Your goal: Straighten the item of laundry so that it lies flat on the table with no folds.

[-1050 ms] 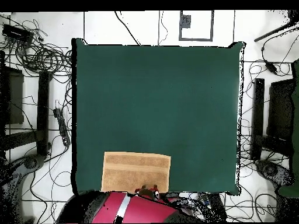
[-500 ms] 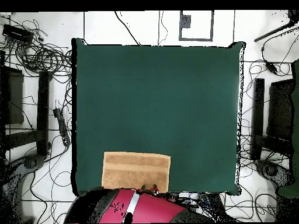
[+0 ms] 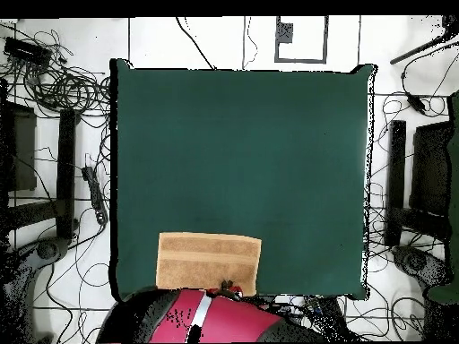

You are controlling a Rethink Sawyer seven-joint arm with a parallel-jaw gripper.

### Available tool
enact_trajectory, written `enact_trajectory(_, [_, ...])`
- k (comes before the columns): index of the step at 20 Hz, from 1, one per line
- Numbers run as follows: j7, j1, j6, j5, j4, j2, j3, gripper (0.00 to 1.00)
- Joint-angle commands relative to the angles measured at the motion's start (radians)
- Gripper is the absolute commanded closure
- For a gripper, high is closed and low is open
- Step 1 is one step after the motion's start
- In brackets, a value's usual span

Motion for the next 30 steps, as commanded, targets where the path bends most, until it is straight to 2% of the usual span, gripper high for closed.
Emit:
enact_trajectory(1, [0.121, 0.048, -0.151, 0.037, -0.169, 0.077, 0.11, 1.0])
enact_trajectory(11, [0.111, 0.082, -0.175, 0.063, -0.177, 0.083, 0.073, 1.0])
enact_trajectory(15, [0.129, 0.096, -0.141, 0.098, -0.179, 0.079, 0.06, 1.0])
enact_trajectory(21, [0.156, 0.118, -0.166, 0.156, -0.174, 0.077, 0.04, 1.0])
enact_trajectory(30, [0.12, 0.088, 0.005, 0.128, -0.223, 0.015, 0.078, 1.0])
